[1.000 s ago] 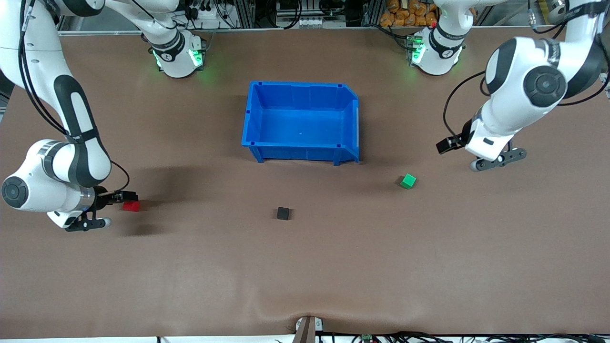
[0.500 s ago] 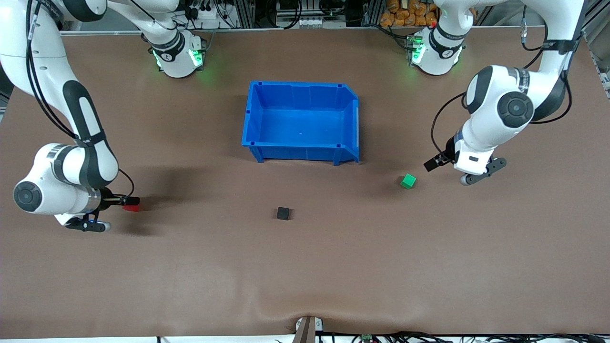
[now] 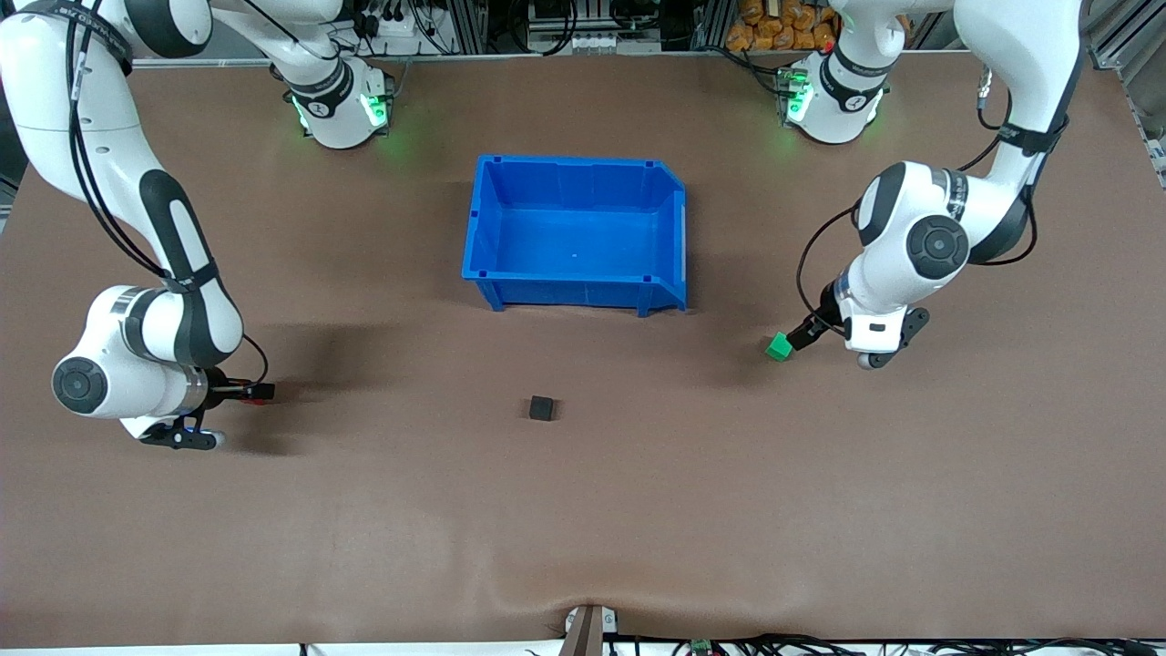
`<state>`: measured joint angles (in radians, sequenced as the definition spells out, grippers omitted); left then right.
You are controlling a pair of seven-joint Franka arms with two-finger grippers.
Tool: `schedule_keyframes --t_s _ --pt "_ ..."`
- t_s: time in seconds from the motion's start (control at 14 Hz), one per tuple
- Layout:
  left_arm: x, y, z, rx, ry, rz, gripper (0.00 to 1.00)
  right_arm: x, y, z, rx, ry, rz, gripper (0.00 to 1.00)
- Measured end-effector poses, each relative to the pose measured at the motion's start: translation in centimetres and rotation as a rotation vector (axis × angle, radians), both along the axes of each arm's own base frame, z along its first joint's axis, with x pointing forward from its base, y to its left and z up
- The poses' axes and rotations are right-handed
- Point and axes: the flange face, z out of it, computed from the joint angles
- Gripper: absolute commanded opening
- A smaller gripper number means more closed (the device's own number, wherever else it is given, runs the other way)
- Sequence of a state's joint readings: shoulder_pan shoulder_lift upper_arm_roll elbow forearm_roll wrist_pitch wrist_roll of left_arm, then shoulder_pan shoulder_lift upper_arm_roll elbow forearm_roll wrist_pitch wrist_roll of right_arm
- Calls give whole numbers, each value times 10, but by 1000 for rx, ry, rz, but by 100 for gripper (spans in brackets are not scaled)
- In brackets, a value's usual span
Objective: Attach green and red cubes to black cube
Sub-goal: 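Lower the right gripper onto the red cube while the left gripper approaches green, then close the right gripper on the red cube while the left gripper grasps green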
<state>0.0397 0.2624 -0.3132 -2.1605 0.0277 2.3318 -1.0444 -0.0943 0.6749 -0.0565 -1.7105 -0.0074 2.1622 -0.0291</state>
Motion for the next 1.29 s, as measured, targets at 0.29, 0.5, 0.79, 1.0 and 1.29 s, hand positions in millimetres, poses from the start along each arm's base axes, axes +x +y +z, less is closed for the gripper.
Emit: schedule_keyframes --t_s 0.29,0.5,0.79,1.0,1.29 --pt "6 -1 -24 8 -20 145 100 0 0 -1 0 1 0 62" --pt "12 -1 -45 80 -31 206 100 0 1 -1 0 2 1 57" --pt "20 -6 -69 103 -32 273 100 0 1 -2 1 2 2 57" --pt "17 -13 -82 102 -18 313 97 0 1 -2 1 4 2 57" --pt "15 -17 -84 104 -14 320 84 -1 3 -4 3 10 4 57"
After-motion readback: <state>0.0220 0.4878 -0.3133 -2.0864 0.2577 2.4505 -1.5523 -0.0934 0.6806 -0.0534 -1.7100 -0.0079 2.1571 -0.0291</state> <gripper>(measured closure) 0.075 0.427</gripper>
